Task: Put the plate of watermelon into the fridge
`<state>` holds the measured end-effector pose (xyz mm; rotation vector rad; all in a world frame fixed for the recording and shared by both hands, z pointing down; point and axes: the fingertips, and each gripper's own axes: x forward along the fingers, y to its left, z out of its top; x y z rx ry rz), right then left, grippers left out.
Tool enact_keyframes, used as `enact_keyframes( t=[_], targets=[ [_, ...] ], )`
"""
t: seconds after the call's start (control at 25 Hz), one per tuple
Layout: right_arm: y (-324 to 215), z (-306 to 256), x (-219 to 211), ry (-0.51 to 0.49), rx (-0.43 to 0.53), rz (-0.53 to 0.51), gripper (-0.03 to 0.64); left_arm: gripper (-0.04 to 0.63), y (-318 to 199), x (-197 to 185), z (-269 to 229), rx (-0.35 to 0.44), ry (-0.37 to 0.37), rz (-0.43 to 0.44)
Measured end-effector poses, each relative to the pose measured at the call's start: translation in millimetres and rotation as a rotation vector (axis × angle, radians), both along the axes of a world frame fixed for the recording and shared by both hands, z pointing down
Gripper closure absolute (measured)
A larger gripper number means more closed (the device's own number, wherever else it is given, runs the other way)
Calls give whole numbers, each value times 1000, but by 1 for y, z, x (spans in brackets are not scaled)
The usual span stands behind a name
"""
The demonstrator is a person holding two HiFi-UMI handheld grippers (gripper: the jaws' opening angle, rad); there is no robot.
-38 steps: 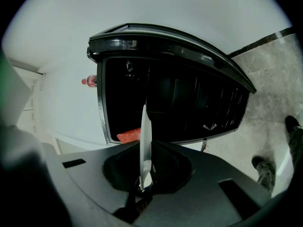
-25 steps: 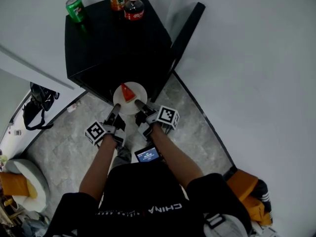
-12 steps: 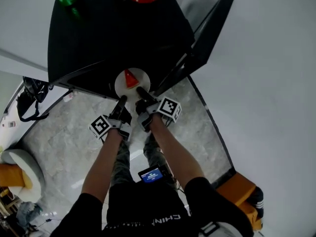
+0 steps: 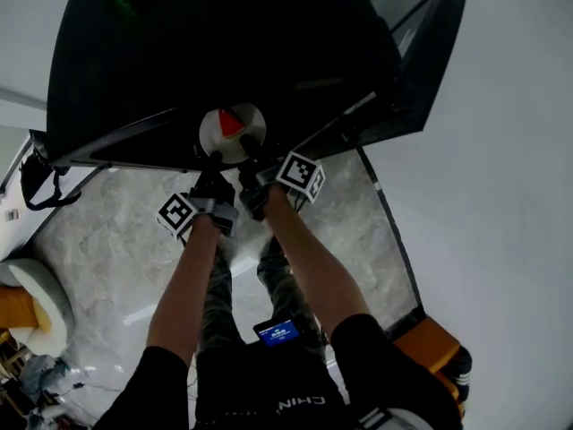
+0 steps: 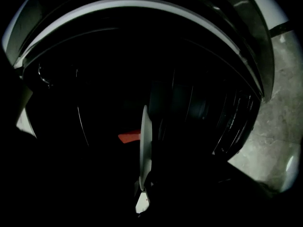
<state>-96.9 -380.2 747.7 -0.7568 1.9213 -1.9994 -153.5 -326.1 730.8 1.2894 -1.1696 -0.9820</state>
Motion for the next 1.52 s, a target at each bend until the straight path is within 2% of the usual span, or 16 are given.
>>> enact_keyframes(
  t=[0.24, 0.4, 0.48, 0.64, 0.72, 0.8, 0.88, 1.0, 1.12, 1.2, 1.36, 1.52],
  targets=[
    [-11, 10, -12, 141, 39, -77, 584, 561, -11, -11, 12, 0, 55, -58],
    [-13, 14, -17, 229, 68, -136, 580, 568, -20, -22, 16, -16, 41, -107],
    [-12, 14, -17, 265, 97, -162, 522, 573, -22, -26, 21, -34, 35, -130],
    [-11, 12, -10, 330, 150, -177, 499, 575, -26, -33, 26, -65, 24, -157],
    [-7, 10, -1, 415, 227, -200, 483, 575, -30, -33, 26, -67, 29, -156],
    [4, 10, 2, 570, 377, -269, 482, 575, -34, -32, 26, -68, 24, -136],
    [16, 11, -2, 697, 515, -348, 482, 575, -36, -34, 24, -76, -20, -110],
    [21, 13, -11, 760, 575, -388, 483, 573, -38, -35, 22, -87, -78, -58],
    [15, 14, -12, 798, 557, -356, 496, 544, -39, -33, 18, -91, -171, 24],
    [12, 15, -12, 822, 544, -338, 509, 514, -35, -31, 17, -118, -260, 94],
    [7, 13, -12, 840, 536, -326, 509, 500, -23, -22, 12, -160, -526, 222],
    [3, 13, -13, 884, 572, -340, 512, 501, -24, -20, 8, -174, -862, 295]
  ],
)
